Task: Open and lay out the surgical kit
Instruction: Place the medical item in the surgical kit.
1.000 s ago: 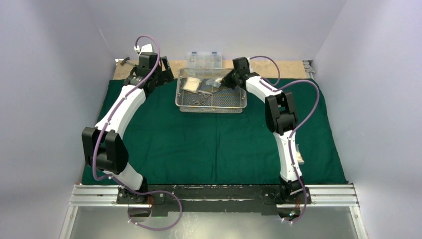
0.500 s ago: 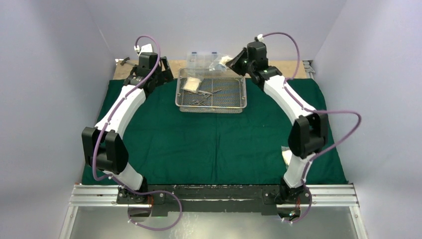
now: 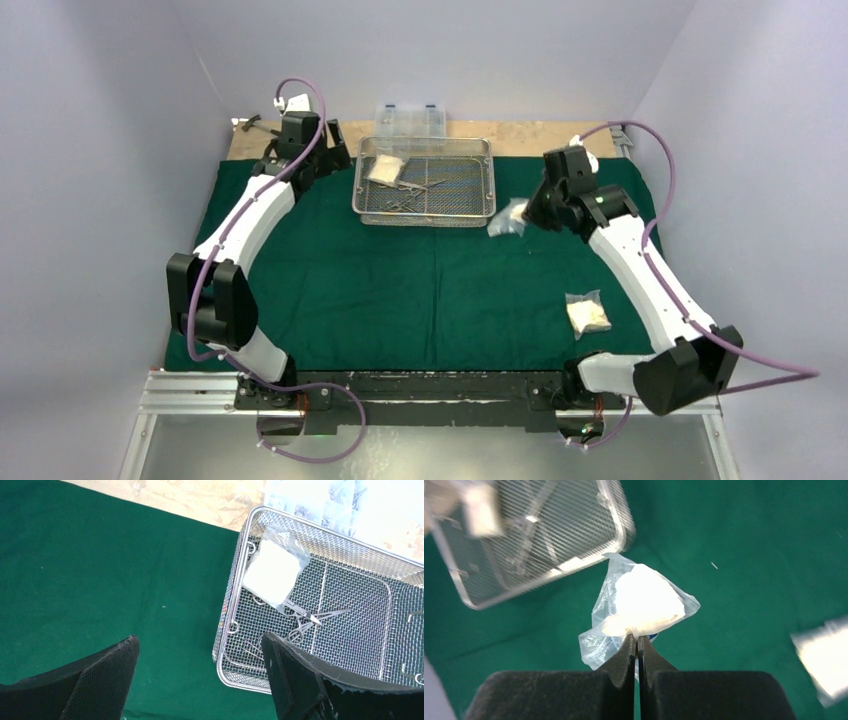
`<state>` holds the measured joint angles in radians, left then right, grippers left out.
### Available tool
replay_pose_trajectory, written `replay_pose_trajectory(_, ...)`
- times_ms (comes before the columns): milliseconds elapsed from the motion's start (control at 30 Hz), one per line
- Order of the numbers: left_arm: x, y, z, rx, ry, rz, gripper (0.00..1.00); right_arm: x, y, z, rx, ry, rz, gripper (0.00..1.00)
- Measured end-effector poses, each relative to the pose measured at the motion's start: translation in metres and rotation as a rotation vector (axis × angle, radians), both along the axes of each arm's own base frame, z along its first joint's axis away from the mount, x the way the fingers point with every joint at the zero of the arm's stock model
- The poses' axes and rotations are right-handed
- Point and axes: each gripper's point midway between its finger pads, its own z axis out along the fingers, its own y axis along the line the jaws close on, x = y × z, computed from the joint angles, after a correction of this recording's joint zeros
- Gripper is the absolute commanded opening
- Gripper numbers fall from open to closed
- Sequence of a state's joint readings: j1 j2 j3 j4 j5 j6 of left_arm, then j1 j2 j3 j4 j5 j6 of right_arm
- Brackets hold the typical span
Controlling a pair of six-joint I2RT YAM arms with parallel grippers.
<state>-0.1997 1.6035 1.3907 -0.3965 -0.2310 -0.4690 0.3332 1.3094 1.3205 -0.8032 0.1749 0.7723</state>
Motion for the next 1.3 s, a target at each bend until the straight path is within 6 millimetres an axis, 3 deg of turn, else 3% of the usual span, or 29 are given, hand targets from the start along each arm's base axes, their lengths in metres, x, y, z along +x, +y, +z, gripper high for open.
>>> replay_pose_trajectory(133, -0.005, -0.002, -0.016, -0.010, 0.028, -0.009, 0.91, -0.051, -0.020, -0.039, -0.056, 0.166, 0.009, 0.00)
replay_pose_trajectory(367, -0.010, -0.004, -0.026, -0.023, 0.053, -0.013, 0.91, -0.111, -0.026, -0.101, -0.089, 0.413, 0.097, 0.00)
replay_pose_trajectory(633, -0.013, -0.003, -0.009, -0.028, 0.014, -0.010, 0.91, -0.147, -0.043, -0.131, -0.159, 0.567, 0.075, 0.00)
replay_pose_trajectory(1000, -0.014, -0.003, -0.005, -0.036, 0.006, -0.005, 0.91, -0.166, -0.065, -0.160, -0.268, 0.667, 0.039, 0.00)
replay_pose_trajectory(1133, -0.014, -0.002, -0.005, -0.034, 0.006, -0.003, 0.91, -0.170, -0.067, -0.167, -0.279, 0.695, 0.022, 0.31)
replay_pose_trajectory(1300, -0.014, -0.001, -0.005, -0.029, 0.006, 0.000, 0.91, -0.168, -0.073, -0.166, -0.306, 0.704, -0.024, 0.52)
